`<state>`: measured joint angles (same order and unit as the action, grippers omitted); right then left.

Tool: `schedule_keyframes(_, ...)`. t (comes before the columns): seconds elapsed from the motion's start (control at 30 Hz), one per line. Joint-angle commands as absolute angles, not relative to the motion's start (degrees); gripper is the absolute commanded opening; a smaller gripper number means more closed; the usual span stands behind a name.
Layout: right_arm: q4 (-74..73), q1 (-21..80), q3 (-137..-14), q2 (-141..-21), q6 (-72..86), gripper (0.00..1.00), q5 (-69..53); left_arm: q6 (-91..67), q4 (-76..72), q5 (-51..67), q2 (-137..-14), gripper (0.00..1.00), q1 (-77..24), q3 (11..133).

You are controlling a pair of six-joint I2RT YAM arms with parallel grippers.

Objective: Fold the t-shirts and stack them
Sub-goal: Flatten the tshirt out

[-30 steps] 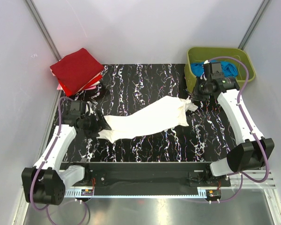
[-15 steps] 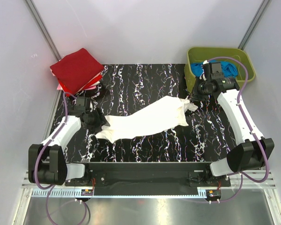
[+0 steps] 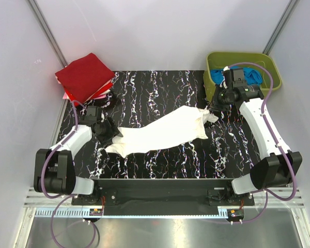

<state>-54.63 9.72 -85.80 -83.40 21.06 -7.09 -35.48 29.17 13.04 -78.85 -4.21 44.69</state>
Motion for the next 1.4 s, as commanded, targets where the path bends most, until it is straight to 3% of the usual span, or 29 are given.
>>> schedule_keyframes(0.0, -51.9, 9.4, -87.3, -83.5, 20.1, 0.0, -7.3, -36.4, 25.7, 12.9, -78.0, 0.66, -4.5, 43.9)
schedule_keyframes(0.2, -51.3, 9.4, -87.2, -84.3, 20.1, 0.0, -7.7, -37.8, 25.1, 13.4, -77.4, 0.67, -5.0, 43.2)
schedule_keyframes(0.3, -51.2, 9.4, -87.1, -84.6, 20.2, 0.0, -7.7, -38.6, 23.3, 13.7, -77.7, 0.58, -5.3, 42.5)
schedule_keyframes(0.4, -51.3, 9.5, -87.4, -84.6, 20.0, 0.0, -7.5, -39.1, 23.0, 13.5, -77.3, 0.24, -5.2, 42.9)
schedule_keyframes(0.43, -51.3, 9.4, -87.4, -84.7, 20.1, 0.0, -7.3, -39.2, 23.3, 13.4, -76.9, 0.04, -5.3, 43.8)
schedule_keyframes(0.47, -51.3, 9.4, -87.4, -84.7, 20.0, 0.0, -7.2, -39.2, 23.7, 12.8, -75.9, 0.0, -5.3, 44.5)
schedule_keyframes(0.9, -54.2, 8.9, -93.8, -76.9, 23.1, 0.0, -6.4, -35.8, 44.0, 13.2, -63.3, 0.0, -5.3, 65.1)
schedule_keyframes(1.37, -49.0, 8.9, -104.2, -42.4, 25.8, 0.0, 11.5, -25.4, 47.4, 25.0, -43.2, 0.0, -5.2, 91.4)
